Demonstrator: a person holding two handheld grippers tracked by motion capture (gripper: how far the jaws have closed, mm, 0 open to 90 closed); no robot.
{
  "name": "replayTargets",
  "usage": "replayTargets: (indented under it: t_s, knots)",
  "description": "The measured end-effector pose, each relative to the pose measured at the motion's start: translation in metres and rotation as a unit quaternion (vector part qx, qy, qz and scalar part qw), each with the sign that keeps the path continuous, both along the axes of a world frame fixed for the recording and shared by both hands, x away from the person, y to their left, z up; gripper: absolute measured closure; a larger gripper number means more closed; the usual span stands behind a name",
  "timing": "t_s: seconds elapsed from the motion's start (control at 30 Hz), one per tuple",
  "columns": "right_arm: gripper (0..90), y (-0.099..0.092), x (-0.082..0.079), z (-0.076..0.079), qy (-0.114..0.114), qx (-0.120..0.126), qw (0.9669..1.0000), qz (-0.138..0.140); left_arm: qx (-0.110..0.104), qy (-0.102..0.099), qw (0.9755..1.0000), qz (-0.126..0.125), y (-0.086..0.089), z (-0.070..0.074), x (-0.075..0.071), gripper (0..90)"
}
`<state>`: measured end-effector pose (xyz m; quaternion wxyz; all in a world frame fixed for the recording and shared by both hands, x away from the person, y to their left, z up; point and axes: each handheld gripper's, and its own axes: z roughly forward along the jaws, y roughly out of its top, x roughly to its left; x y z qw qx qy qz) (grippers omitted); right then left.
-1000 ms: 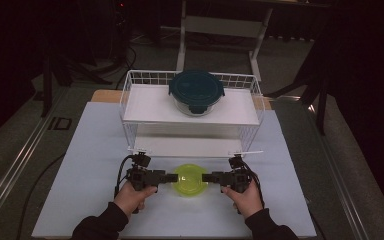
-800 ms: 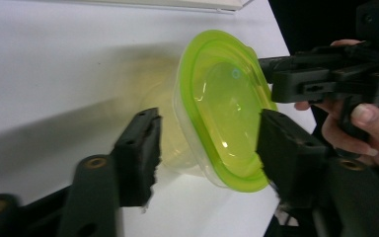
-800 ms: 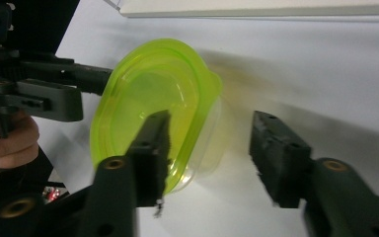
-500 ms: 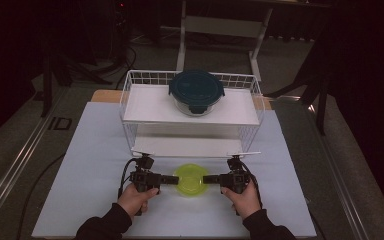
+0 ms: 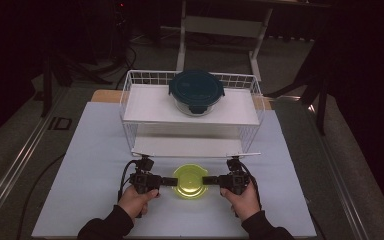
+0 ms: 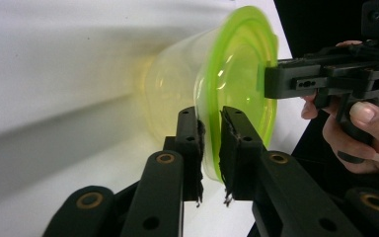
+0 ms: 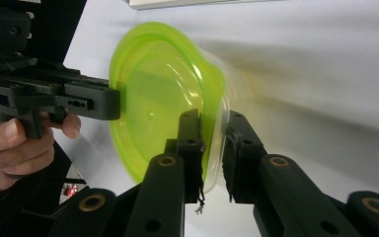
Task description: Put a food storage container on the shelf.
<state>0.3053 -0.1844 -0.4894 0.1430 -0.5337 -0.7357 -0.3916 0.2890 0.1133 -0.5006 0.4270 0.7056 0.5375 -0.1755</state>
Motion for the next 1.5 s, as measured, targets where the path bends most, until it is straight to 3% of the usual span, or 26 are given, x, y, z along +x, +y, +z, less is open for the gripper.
replayTargets:
  t_s: [0.1,0.33,0.73,1.1,1.5]
  knots:
    - [80.2,0.002,-0.003,0.002,-0.010,-0.011,0.9999,0.002,0.010,-0.008,0.9999,-0.001,-0.002,0.003,-0.002,80.6]
    - [80.4,-0.001,-0.005,0.007,-0.017,-0.002,0.9998,0.001,-0.008,-0.011,0.9999,-0.004,0.000,0.007,-0.002,81.0]
    - [80.6,0.000,-0.014,0.029,-0.038,0.003,0.9993,0.005,-0.002,-0.042,0.9990,-0.018,0.002,0.031,-0.008,81.2]
    - [80.5,-0.003,-0.024,0.060,-0.064,0.006,0.9979,0.004,-0.016,-0.066,0.9974,-0.025,0.002,0.061,-0.014,81.2]
    - [80.6,-0.006,-0.026,0.104,-0.100,0.007,0.9949,0.003,-0.022,-0.100,0.9944,-0.028,0.000,0.104,-0.013,81.3]
